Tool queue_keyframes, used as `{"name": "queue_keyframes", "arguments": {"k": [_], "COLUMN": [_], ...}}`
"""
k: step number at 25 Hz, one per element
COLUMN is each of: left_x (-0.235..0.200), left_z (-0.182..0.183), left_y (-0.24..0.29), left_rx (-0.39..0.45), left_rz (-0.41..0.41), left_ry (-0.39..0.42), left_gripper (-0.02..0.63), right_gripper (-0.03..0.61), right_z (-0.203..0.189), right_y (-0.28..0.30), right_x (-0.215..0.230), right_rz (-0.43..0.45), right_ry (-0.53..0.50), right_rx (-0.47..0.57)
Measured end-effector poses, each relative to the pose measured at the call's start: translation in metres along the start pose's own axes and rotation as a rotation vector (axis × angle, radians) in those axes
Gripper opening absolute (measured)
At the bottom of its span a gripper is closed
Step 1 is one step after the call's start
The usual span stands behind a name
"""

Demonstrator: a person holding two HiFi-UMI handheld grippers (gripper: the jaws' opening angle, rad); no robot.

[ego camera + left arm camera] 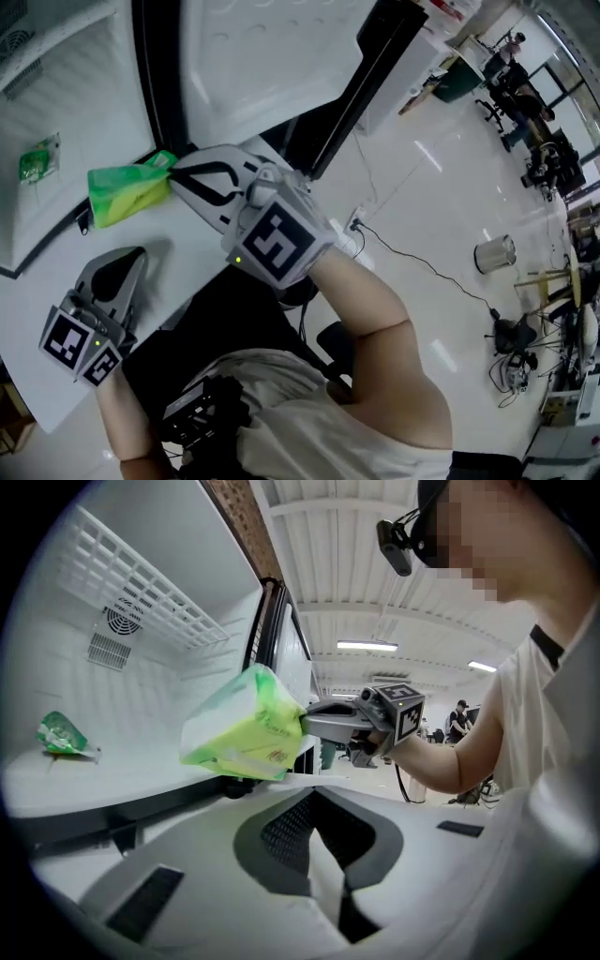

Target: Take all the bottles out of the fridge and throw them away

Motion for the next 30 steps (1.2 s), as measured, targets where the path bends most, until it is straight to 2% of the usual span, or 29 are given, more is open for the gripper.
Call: {"name": "queue_keyframes", "arguments": {"k": [4,11,17,30], "left_x": [0.02,0.064,0.101,0.194], "left_z": [0.02,0.025,0.039,0.036], "left_y": [0.027,0.073,0.107,0.185], "left_rx": [-0.011,-0.051,-0.054,-0.041], "left_rz": [-0.064,-0.183,-0.276,-0.547], "left_ry": [0.019,0.062,0.099,0.141], "left_gripper": [0.002,0.002,0.002,0.002], "right_gripper": [0.002,0.002,0.002,0.002], "right_z": [-0.004,-0.025,-0.039,-0.1], "right_y": [-0.034,-0.091,-0.146,-0.256], "right_x": [0.013,0.016,0.023,0.024], "right_rz": [-0.041,-0.105,-0.182,-0.36], "right_ry": [0.027,0.077,0.117,0.186], "right_rx": [-0.003,0.006,0.001,-0.08]}}
Point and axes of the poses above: the fingertips, and each gripper's own axes: y forward along the fingers, x to its right, z out of its top, the point moved 4 cm from there along -y, backward along the fingers
